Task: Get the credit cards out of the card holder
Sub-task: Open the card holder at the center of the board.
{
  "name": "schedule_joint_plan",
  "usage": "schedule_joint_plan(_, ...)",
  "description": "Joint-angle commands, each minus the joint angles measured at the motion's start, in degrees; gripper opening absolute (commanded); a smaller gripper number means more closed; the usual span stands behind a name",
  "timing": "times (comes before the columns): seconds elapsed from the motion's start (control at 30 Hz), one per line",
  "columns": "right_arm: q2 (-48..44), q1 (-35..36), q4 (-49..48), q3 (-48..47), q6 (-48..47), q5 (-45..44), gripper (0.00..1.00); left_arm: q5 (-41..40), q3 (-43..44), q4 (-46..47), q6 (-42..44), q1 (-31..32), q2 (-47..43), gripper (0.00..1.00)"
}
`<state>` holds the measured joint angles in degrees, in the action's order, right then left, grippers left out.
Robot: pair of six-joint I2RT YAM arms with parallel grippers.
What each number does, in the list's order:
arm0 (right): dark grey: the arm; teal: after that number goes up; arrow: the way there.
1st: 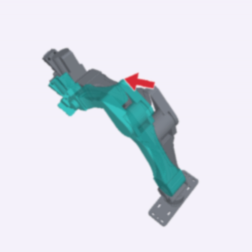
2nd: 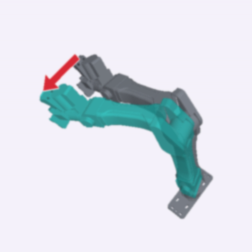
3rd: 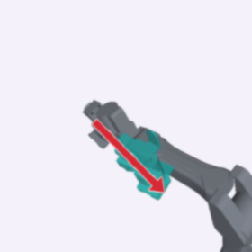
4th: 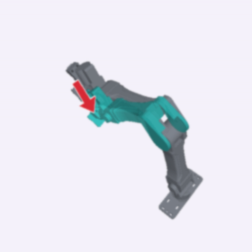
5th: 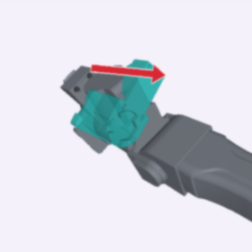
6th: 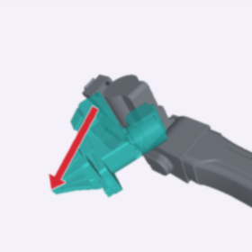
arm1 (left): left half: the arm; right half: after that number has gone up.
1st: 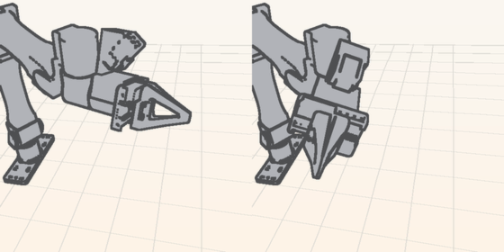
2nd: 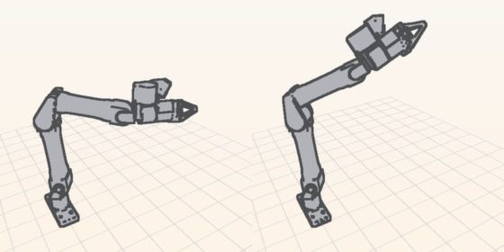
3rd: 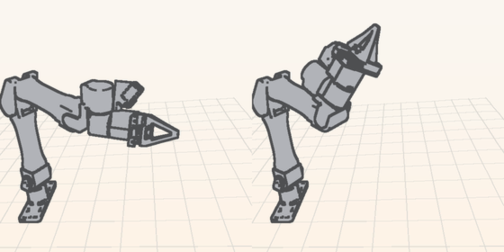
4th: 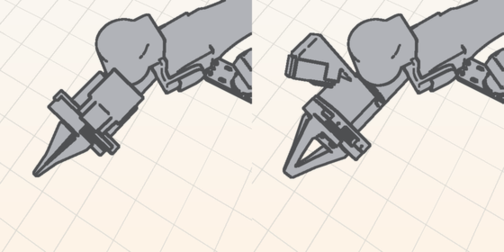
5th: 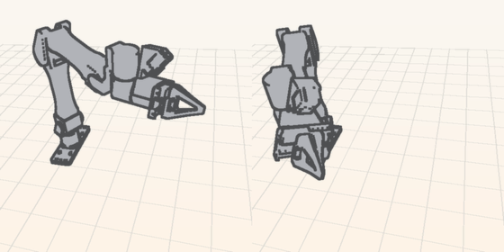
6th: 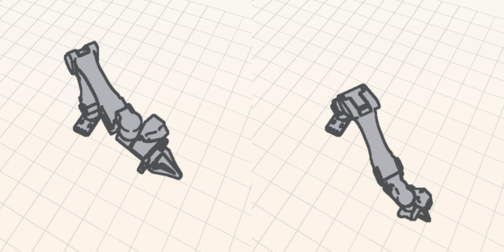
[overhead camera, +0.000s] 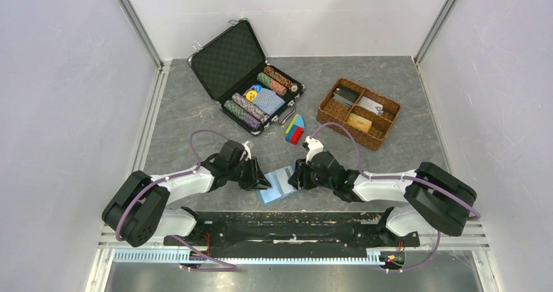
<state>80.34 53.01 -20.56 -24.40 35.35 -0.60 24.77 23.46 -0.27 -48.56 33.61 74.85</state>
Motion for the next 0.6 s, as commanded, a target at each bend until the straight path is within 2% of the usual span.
schedule_joint_plan(0.0, 1.3, -0.2, -1.3, -1.7, -0.8, 0.4, 0.45, -1.5, -1.2, -1.1, 1.4, 0.2, 0.1, 0.32)
schedule_joint_plan(0.13, 1.7, -0.2, -3.5, -1.2, -0.7, 4.0, 0.43, -1.7, -1.2, -1.2, 1.4, 0.2, -0.2, 0.32)
schedule_joint_plan(0.37, 0.2, -0.2, -3.6, -1.0, -1.3, 4.8, 0.36, -2.0, -1.5, -1.2, 1.1, 0.1, -0.8, 0.33)
schedule_joint_plan(0.57, -1.3, -0.1, -5.4, -0.9, -1.5, 8.5, 0.37, -2.3, -1.3, -1.5, 1.1, 0.2, -1.1, 0.33)
